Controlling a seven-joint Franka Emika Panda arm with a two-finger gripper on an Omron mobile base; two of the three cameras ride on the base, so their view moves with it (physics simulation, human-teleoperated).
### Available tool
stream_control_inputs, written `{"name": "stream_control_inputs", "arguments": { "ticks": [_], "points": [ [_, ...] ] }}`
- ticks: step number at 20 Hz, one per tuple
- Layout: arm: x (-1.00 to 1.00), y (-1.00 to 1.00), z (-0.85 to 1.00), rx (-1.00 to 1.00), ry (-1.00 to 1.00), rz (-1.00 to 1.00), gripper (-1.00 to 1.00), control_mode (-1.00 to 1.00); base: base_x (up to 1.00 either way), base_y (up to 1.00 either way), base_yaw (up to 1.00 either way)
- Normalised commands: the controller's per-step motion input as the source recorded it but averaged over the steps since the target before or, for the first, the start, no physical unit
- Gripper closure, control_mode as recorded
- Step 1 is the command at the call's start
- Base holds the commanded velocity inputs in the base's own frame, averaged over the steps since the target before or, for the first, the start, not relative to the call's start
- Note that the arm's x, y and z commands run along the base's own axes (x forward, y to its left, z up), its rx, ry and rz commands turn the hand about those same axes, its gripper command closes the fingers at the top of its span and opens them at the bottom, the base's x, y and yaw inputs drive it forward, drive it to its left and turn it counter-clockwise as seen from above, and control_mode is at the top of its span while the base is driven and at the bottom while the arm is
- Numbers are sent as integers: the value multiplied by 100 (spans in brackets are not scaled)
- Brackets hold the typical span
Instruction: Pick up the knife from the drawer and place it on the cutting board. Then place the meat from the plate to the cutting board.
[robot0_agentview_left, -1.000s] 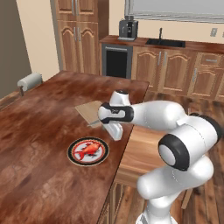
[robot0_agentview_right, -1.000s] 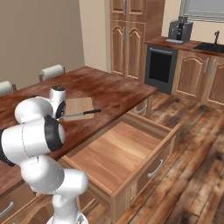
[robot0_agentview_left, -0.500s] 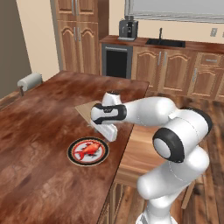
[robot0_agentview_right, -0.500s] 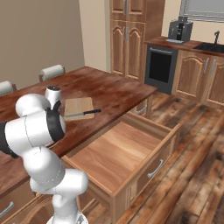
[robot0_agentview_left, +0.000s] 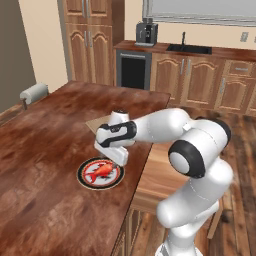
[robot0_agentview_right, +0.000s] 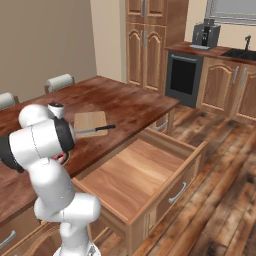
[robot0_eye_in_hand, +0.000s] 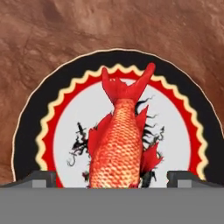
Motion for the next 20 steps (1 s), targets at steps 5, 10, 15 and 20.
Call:
{"name": "stream_control_inputs", "arguments": {
  "ticks": [5, 10, 15, 20],
  "points": [
    [0, 21, -26, 0, 0, 10, -100, -100, 0, 0, 0],
    [0, 4, -25, 0, 0, 7, -100, -100, 0, 0, 0],
    [0, 0, -25, 0, 0, 3, -100, -100, 0, 0, 0],
    [0, 0, -17, 0, 0, 0, -100, -100, 0, 0, 0]
  ]
}}
